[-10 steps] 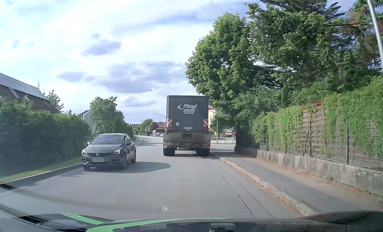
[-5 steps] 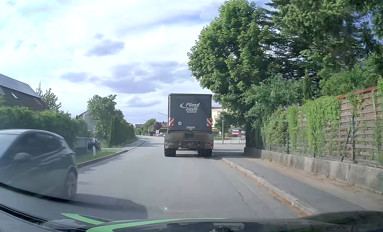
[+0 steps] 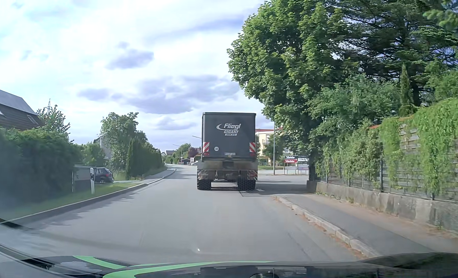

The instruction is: Follow the waypoints while adhering to traffic rules and regulations

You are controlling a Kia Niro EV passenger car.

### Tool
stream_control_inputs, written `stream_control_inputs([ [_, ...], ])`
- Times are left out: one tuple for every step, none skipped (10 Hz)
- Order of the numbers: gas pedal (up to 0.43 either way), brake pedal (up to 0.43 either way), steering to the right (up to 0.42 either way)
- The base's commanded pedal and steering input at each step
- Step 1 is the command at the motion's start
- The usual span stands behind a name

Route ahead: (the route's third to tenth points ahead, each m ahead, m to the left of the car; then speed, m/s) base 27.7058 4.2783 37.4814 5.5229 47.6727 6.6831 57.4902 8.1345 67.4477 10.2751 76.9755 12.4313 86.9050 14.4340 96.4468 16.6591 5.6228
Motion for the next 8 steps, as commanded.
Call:
stream_control_inputs([
  [0.138,0.0,-0.023],
  [0.138,0.0,-0.023],
  [0.138,0.0,-0.023],
  [0.138,0.0,-0.023],
  [0.138,0.0,-0.024],
  [0.13,0.0,-0.024],
  [0.098,0.0,-0.026],
  [0.098,0.0,-0.027],
])
